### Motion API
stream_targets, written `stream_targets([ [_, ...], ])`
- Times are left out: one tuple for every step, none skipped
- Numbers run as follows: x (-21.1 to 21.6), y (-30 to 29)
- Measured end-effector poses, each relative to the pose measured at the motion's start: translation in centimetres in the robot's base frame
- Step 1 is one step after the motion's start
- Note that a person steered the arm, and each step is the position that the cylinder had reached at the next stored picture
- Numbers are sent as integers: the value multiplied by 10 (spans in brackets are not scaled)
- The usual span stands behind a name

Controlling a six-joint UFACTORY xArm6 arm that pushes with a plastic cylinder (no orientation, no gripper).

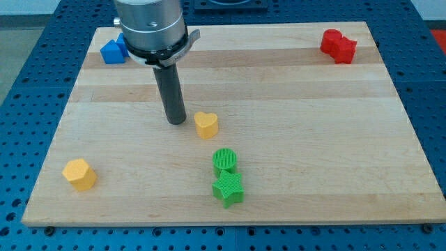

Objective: Place the yellow heart above the green blocks

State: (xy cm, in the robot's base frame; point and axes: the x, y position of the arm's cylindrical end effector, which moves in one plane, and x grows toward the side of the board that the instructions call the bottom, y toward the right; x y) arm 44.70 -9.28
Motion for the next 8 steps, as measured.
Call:
stream_targets([
  [0,3],
  [2,12],
  [3,12],
  [16,26],
  [18,26],
  [37,32],
  [38,32],
  [38,32],
])
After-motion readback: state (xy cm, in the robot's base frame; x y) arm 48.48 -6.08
